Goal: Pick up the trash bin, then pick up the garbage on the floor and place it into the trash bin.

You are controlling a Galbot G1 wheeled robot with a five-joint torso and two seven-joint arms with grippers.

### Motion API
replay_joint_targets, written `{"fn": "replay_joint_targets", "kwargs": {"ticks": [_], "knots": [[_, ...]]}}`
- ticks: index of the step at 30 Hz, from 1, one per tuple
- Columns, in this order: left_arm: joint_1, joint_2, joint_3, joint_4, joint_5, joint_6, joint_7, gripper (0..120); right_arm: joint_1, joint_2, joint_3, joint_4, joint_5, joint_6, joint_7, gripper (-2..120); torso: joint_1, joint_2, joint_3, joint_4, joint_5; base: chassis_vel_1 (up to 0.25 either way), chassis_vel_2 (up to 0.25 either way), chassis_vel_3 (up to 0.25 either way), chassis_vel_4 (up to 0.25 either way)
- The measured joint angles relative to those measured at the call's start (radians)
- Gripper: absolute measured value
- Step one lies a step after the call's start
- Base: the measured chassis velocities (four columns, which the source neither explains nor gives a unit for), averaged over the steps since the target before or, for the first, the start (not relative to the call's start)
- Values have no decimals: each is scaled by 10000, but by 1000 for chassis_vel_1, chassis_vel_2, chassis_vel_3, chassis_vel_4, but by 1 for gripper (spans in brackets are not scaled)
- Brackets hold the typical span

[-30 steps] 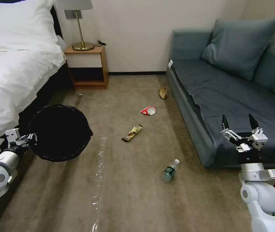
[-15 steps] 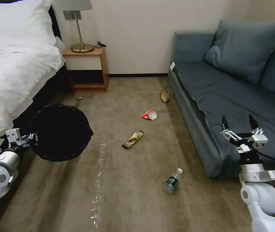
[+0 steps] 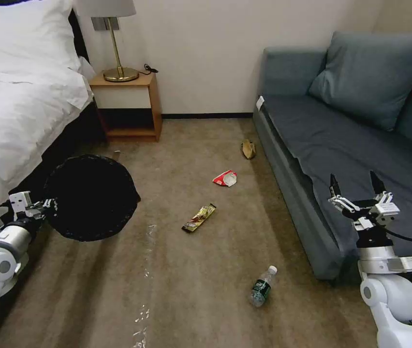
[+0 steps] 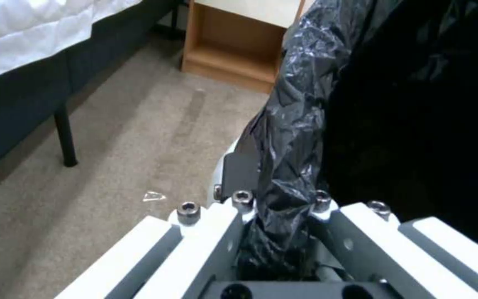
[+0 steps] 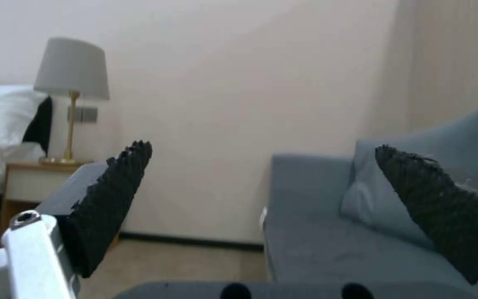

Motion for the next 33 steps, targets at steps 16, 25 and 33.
{"fn": "replay_joint_targets", "kwargs": {"ticks": [16, 25, 33], "knots": [[-247, -490, 287, 518, 783, -177, 411, 2, -1595, -3619, -2485, 3792, 9226, -10061, 10213, 100, 0, 1, 0, -1, 1, 0, 0, 0, 0], [-271, -644, 303, 475, 997, -215, 561, 2, 1232, -3352, -4358, 1652, 11586, -10577, 11462, 100, 0, 0, 1, -2, -2, 0, 0, 0, 0], [-289, -845, 345, -32, 1195, -215, 515, 2, 3412, -2398, -5803, -966, 11601, -10623, 11600, 100, 0, 0, 1, -2, -1, 0, 0, 0, 0]]}}
